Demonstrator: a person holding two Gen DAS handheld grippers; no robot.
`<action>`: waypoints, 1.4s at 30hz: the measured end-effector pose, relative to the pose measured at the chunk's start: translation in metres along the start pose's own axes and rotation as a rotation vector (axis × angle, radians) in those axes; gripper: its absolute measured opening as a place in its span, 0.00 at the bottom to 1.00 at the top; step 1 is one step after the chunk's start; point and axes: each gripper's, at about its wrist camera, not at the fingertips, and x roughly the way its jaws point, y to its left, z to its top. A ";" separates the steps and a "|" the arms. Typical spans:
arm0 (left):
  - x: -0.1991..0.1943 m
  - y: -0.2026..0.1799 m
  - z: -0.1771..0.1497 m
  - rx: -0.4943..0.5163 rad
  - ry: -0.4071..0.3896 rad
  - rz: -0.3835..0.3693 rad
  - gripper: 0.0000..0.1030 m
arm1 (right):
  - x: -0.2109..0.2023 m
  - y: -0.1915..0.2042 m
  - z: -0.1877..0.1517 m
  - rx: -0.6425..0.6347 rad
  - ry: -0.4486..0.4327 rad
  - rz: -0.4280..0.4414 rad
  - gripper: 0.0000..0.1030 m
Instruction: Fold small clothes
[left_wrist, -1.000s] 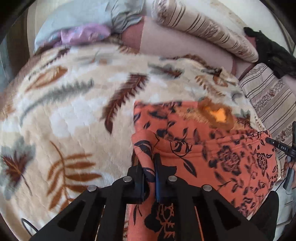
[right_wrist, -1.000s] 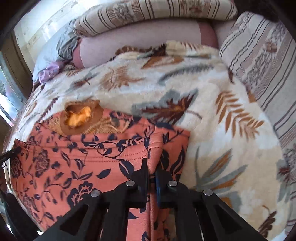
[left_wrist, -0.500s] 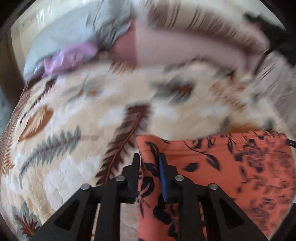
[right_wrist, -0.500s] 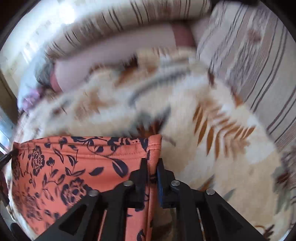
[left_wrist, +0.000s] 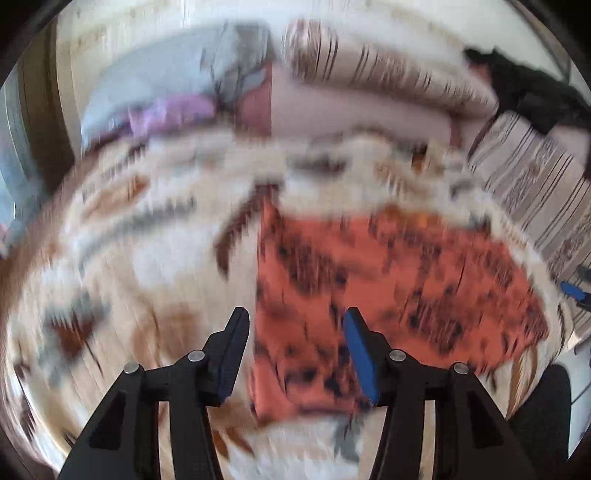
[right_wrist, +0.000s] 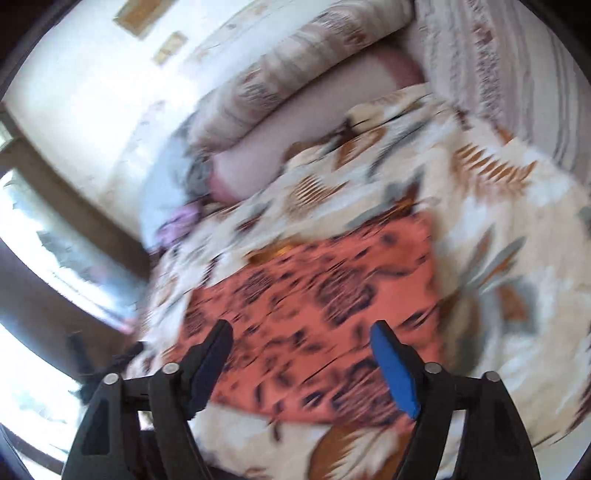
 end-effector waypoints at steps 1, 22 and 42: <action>0.029 0.003 -0.016 -0.005 0.118 0.045 0.50 | 0.010 -0.001 -0.015 -0.003 0.023 0.019 0.86; -0.025 -0.073 0.019 -0.027 -0.199 -0.085 0.68 | 0.022 -0.099 -0.090 0.694 -0.072 0.025 0.83; 0.091 -0.117 0.008 0.085 0.064 0.129 0.79 | -0.035 -0.099 -0.028 0.434 -0.115 -0.110 0.66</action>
